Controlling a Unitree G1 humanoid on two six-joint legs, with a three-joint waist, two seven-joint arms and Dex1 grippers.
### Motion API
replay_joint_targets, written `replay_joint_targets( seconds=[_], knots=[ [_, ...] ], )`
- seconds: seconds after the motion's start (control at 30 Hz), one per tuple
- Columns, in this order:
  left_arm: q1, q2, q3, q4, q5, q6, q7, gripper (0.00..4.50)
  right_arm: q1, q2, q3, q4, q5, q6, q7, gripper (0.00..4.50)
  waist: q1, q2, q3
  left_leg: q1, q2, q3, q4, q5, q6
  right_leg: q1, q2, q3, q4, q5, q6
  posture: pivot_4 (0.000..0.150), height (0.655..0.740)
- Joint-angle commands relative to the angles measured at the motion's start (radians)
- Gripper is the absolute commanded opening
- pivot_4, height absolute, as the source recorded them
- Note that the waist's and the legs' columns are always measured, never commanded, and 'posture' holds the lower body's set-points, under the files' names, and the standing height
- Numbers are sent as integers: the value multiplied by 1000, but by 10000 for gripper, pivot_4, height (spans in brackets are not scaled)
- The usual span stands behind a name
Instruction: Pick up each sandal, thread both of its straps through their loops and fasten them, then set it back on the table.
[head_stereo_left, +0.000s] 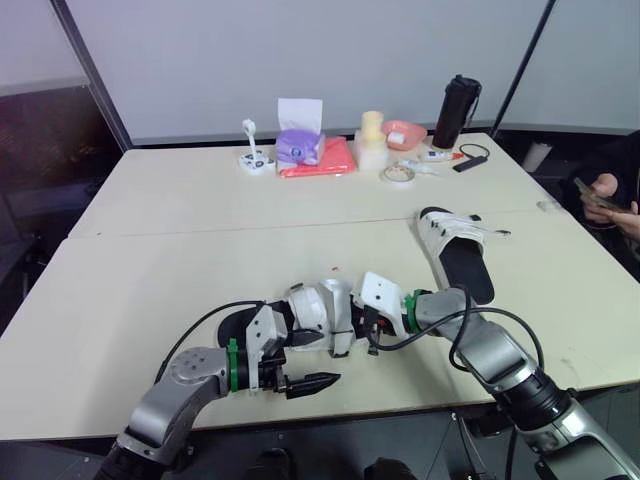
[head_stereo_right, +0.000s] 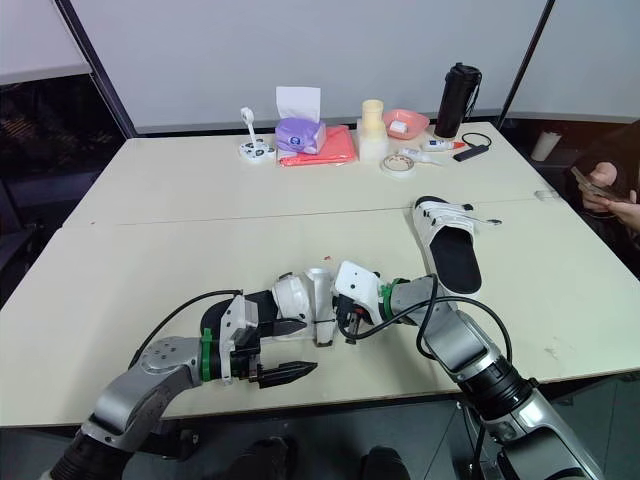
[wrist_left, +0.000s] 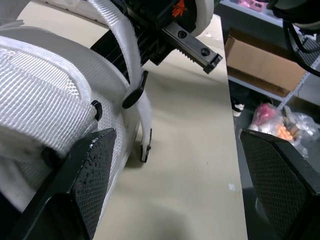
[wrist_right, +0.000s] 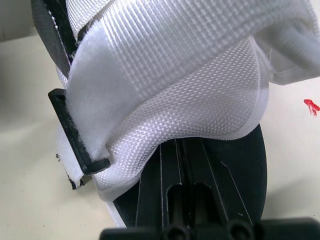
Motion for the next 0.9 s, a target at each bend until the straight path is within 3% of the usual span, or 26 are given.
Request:
replay_joint_targets(
  seconds=[0.03, 0.3, 0.9],
  knots=[
    [20, 4, -22, -16, -43, 86, -12, 40818, 44, -18, 47, 49, -43, 59, 1, 0, 0, 0, 0, 0, 0, 0, 0, 0, 0, 0, 0, 0, 0, 0, 0, 1500, 7400],
    [11, 64, 83, -99, -169, 180, -45, 40818, 44, -17, 47, 56, -44, 56, -4, 0, 0, 1, 4, -2, 0, -1, -2, 1, 1, -2, 0, -1, 0, 0, 0, 1500, 7400],
    [-12, -35, -14, 5, 39, 13, 53, 40818, 46, -10, 47, 50, -44, 61, -10, 0, 0, 1, 4, -1, 0, 0, -2, 0, 0, -2, 0, 0, 0, 0, 0, 1500, 7400]
  ],
)
